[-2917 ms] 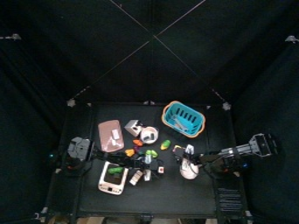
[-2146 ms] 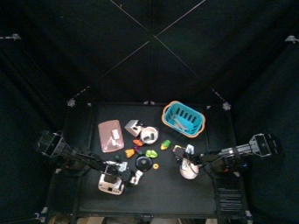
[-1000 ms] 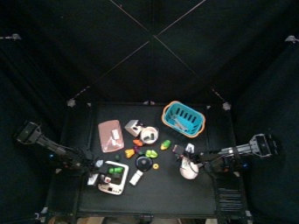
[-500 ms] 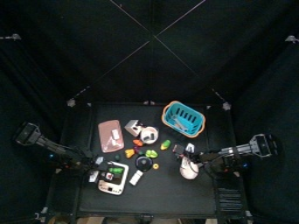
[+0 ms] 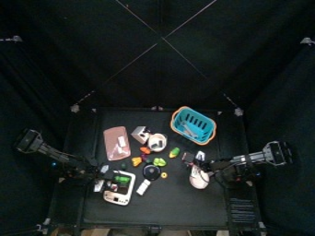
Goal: Place sushi piece on stove
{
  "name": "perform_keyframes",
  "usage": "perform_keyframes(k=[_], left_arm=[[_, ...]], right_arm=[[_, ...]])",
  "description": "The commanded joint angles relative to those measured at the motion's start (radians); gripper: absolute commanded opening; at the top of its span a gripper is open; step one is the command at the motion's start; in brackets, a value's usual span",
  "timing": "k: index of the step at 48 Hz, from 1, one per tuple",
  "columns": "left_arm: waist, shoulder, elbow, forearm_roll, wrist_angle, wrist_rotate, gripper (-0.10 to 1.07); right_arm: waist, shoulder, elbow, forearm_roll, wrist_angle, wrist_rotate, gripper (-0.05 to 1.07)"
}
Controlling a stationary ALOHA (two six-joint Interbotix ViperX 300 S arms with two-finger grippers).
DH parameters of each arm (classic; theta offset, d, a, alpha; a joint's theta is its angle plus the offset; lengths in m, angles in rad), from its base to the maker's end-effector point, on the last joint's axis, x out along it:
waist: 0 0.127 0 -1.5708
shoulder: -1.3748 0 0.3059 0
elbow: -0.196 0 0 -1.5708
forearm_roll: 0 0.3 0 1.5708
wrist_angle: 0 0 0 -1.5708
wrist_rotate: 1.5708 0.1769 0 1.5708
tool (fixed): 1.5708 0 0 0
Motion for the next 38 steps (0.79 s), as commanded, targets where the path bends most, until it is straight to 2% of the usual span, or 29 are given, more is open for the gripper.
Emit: perform_keyframes(k=[1, 28, 38], left_arm=[[0.002, 0.002, -0.02, -0.002, -0.008, 0.002, 0.88], [0.002, 0.002, -0.028, 0.0, -0.021, 0.002, 0.87], [0.002, -0.005, -0.051, 0.005, -0.02, 0.005, 0.87]], right_arm=[[-0.003, -0.012, -0.006, 0.0, -0.003, -0.002, 0.88], [-0.002, -0.012, -0.014, 0.005, -0.003, 0.0, 0.88], [0.003, -0.014, -0.029, 0.046, 0.0, -0.003, 0.87]])
